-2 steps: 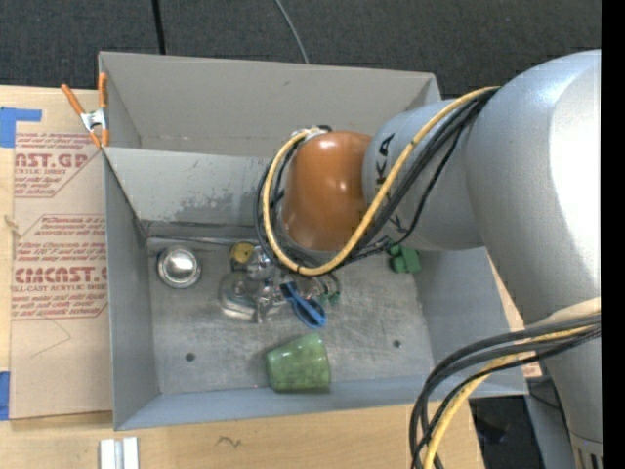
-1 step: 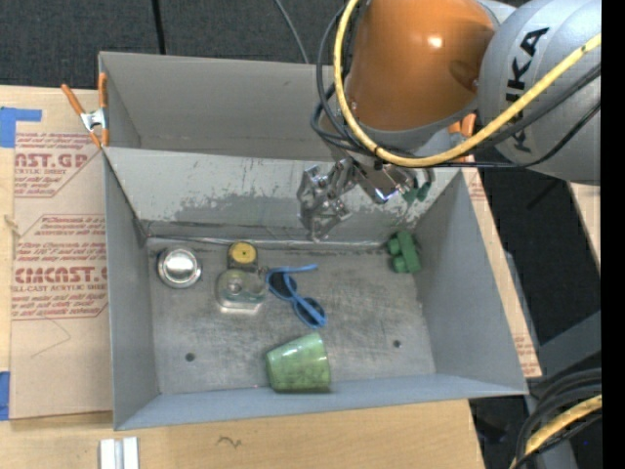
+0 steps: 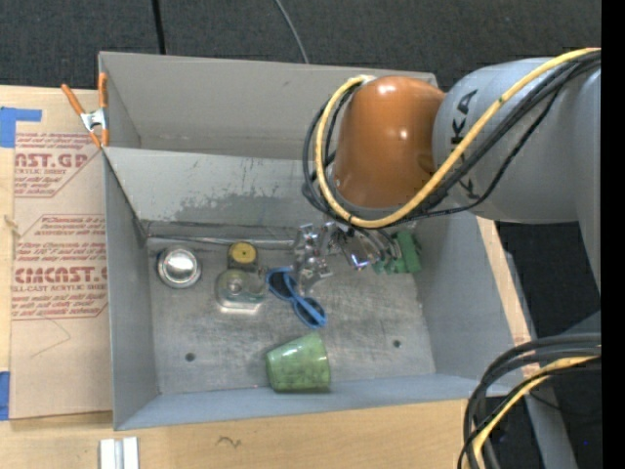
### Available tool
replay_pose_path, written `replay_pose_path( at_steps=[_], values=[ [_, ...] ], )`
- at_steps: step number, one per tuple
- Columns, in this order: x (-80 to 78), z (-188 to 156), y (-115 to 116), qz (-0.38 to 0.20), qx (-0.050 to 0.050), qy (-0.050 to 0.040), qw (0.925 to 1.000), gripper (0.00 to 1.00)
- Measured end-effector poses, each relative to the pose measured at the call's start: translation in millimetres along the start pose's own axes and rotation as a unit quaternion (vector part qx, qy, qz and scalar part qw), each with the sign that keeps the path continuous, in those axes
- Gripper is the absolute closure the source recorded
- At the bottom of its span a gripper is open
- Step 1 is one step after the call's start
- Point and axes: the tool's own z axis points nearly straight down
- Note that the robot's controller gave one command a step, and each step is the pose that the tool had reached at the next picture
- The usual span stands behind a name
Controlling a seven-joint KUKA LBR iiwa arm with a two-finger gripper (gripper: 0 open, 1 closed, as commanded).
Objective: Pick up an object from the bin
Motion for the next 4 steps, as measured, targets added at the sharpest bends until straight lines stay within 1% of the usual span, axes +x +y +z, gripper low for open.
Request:
replay_pose_path(
  at_steps=[1, 2, 3, 4],
  values=[
    [-1.5, -3.0, 0.1, 0.0, 0.0, -0.0029, 1.0, 0.0],
    [-19.6, 107.2, -27.8, 0.019, 0.0, -0.0045, 0.9998, 0.0],
    [-19.8, 103.5, -27.5, 0.018, 0.0, -0.0028, 0.9998, 1.0],
    [-25.3, -110.6, -41.4, -0.164, 0.003, -0.007, 0.9864, 1.0]
  ],
)
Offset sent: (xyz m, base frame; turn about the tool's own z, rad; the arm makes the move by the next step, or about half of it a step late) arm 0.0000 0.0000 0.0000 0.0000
